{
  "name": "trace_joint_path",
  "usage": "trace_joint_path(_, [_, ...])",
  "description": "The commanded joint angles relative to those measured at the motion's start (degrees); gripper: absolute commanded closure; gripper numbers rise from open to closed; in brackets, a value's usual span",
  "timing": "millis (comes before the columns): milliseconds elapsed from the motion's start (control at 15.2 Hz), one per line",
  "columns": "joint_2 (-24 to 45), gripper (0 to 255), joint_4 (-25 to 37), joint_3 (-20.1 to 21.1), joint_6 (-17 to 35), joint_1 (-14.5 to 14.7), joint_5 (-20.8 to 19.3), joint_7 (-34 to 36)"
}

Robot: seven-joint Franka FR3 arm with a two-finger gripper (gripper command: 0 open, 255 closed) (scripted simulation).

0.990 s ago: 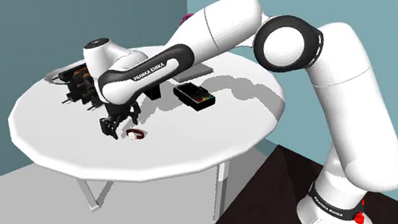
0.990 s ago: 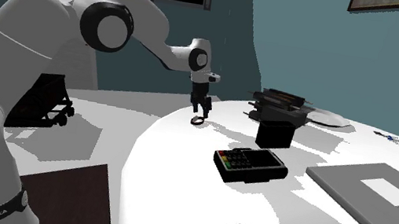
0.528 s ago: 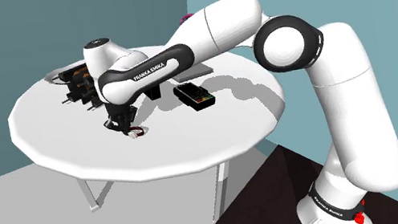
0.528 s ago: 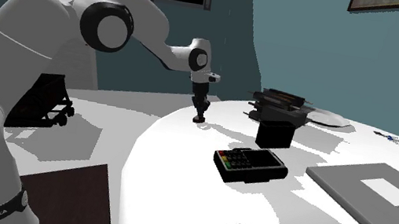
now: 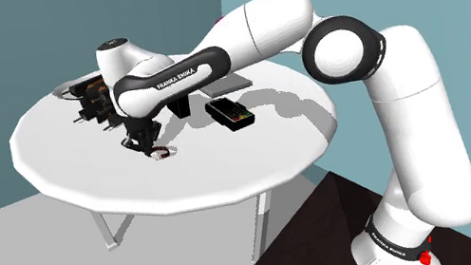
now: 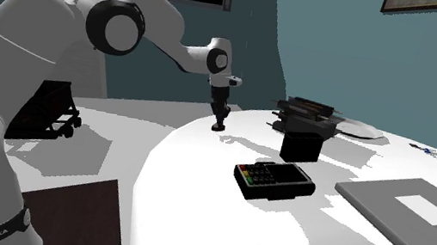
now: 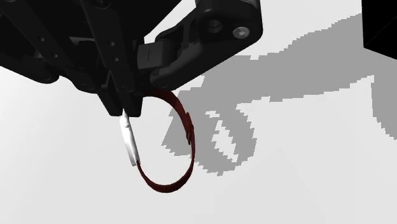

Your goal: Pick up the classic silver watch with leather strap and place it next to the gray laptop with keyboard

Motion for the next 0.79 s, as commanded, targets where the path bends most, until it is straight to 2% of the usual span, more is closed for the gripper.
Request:
trace_joint_path(0, [-0.56,255,0.72,0.13,-1.26,-0.03,0.25,-0.29])
trace_joint_path(726, [-2.51,255,6.14,0.65,-8.45,0.19,1.28,-1.67])
